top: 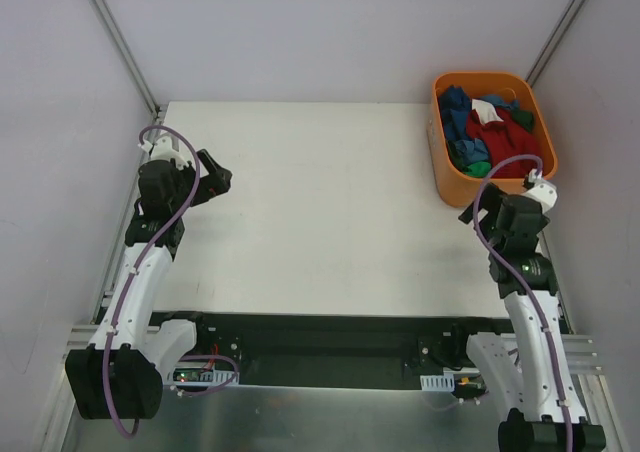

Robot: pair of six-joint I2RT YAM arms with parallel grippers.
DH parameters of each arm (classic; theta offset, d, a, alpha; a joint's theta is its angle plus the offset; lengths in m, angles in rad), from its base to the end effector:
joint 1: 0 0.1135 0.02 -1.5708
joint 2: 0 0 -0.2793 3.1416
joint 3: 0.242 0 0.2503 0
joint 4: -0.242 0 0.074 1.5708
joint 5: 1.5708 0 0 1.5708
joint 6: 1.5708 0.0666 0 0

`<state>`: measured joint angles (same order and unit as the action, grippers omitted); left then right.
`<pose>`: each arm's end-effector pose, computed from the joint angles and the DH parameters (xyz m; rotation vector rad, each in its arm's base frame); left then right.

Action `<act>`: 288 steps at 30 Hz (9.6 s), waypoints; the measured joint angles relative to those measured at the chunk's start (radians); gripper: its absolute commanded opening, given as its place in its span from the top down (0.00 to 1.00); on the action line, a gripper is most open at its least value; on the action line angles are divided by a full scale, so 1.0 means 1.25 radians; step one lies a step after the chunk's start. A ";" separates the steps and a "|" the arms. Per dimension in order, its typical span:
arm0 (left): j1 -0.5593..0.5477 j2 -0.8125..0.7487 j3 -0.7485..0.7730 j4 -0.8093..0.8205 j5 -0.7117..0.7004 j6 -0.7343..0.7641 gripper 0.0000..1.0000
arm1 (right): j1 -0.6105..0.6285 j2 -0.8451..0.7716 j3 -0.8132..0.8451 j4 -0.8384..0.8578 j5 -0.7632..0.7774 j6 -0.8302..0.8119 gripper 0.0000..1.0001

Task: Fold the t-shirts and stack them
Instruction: Grab the tshirt from the pile, then move the tshirt to the center of the board, then flatten the tshirt out

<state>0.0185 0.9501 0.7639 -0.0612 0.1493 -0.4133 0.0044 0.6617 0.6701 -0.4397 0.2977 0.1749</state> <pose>0.2432 -0.0054 0.3204 -0.2882 1.8123 -0.4142 0.1673 -0.0188 0.2896 0.3576 1.9540 -0.1819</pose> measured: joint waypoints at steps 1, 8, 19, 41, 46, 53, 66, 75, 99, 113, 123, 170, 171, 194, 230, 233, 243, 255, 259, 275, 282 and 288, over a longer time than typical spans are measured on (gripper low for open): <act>0.000 0.001 0.000 0.000 0.000 0.000 0.01 | 0.000 0.017 0.045 -0.016 0.001 -0.009 0.04; 0.000 0.011 0.000 0.000 0.000 0.001 0.01 | -0.052 0.285 0.490 -0.125 0.038 -0.034 0.04; 0.000 0.013 0.000 -0.002 -0.009 0.004 0.01 | -0.178 0.868 0.910 -0.192 -0.037 -0.097 0.05; 0.000 0.072 0.000 -0.004 -0.017 0.004 0.01 | -0.239 1.107 1.039 -0.196 -0.137 -0.142 0.56; 0.000 0.072 0.000 -0.004 -0.018 0.004 0.01 | -0.247 1.116 1.039 -0.169 -0.162 -0.141 0.67; 0.000 0.064 0.000 -0.004 -0.019 0.004 0.01 | -0.258 1.123 1.023 -0.145 -0.215 -0.142 0.99; 0.000 0.034 0.000 -0.005 -0.025 0.004 0.01 | -0.261 1.002 0.925 -0.056 -0.265 -0.163 0.99; 0.000 0.029 0.000 -0.005 -0.024 0.004 0.01 | -0.257 0.703 0.951 0.074 -0.329 -0.127 0.99; 0.000 0.008 0.000 -0.005 -0.023 0.004 0.01 | 0.089 0.765 1.388 0.541 -0.400 0.112 0.99; 0.000 0.008 0.000 -0.006 -0.016 0.004 0.01 | 0.487 0.941 1.407 0.573 -0.367 -0.073 0.99; 0.000 0.008 0.000 -0.009 -0.020 0.003 0.01 | 0.457 0.683 0.740 0.602 -0.242 -0.188 0.99; -0.010 0.904 0.632 -0.255 0.021 -0.024 0.43 | 0.350 0.495 0.279 0.034 -0.128 -0.162 0.04; -0.015 0.906 0.636 -0.262 0.021 -0.022 0.42 | 0.350 0.495 0.279 0.035 -0.124 -0.162 0.04; -0.078 0.713 0.567 -0.343 -0.199 0.002 1.00 | 0.324 0.721 0.407 -0.013 -0.048 -0.020 0.03; -0.079 0.515 0.472 -0.295 -0.231 0.009 1.00 | 0.298 0.984 0.641 0.056 0.008 -0.007 0.99; -0.082 0.411 0.478 -0.285 -0.230 0.011 1.00 | 0.299 0.834 0.622 0.082 -0.011 -0.048 0.99; -0.083 -0.081 0.479 -0.165 -0.193 0.045 1.00 | 0.308 0.361 0.631 0.141 -0.153 -0.150 0.99; -0.083 -0.214 0.596 -0.127 -0.138 0.103 1.00 | 0.320 0.227 0.846 0.058 -0.326 -0.220 0.99; -0.083 -0.117 0.647 -0.115 -0.166 0.117 1.00 | 0.320 0.270 0.889 0.047 -0.298 -0.228 0.99; 0.002 0.759 0.659 -0.211 -0.233 0.061 0.01 | 0.247 0.870 0.596 0.063 -0.260 -0.156 0.03; 0.000 0.683 0.559 -0.234 -0.153 -0.002 0.01 | 0.287 0.897 0.631 0.050 -0.283 -0.198 0.03; -0.032 0.536 0.350 -0.215 -0.068 -0.064 0.01 | 0.366 0.991 0.770 0.051 -0.305 -0.240 0.03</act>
<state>-0.0216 1.6196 1.2015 -0.3305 0.0643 -0.4931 0.4614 1.9003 1.6321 -0.3763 -0.0834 -0.1249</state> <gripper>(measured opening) 0.992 0.967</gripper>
